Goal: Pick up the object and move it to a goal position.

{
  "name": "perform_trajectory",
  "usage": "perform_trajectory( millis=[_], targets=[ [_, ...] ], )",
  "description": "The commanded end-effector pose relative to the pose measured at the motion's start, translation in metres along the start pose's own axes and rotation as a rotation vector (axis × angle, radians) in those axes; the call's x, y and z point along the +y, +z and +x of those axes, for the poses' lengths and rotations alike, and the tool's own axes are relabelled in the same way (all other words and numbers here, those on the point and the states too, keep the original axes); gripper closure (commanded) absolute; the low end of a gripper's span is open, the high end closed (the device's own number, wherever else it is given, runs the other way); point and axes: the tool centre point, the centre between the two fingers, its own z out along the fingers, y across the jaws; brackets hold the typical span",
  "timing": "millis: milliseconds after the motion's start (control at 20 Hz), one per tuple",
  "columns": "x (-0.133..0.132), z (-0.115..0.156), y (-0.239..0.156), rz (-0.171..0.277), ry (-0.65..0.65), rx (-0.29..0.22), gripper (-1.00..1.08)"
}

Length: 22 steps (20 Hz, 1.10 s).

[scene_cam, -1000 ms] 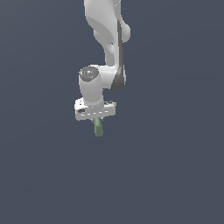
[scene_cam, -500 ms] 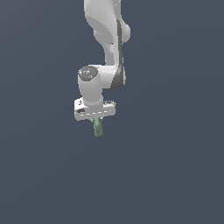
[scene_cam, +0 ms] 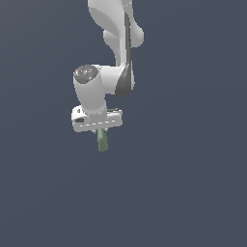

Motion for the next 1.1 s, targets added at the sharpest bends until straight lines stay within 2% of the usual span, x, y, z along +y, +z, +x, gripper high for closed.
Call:
perform_trajectory(
  millis=[0,550,1050],
  targets=[
    [0.011,0.006,-0.015,0.0,0.0,0.001,1.08],
    [0.065,0.04,-0.086,0.0,0.0,0.001,1.08],
    [0.104,0.066,-0.137,0.0,0.0,0.001,1.08]
  ],
)
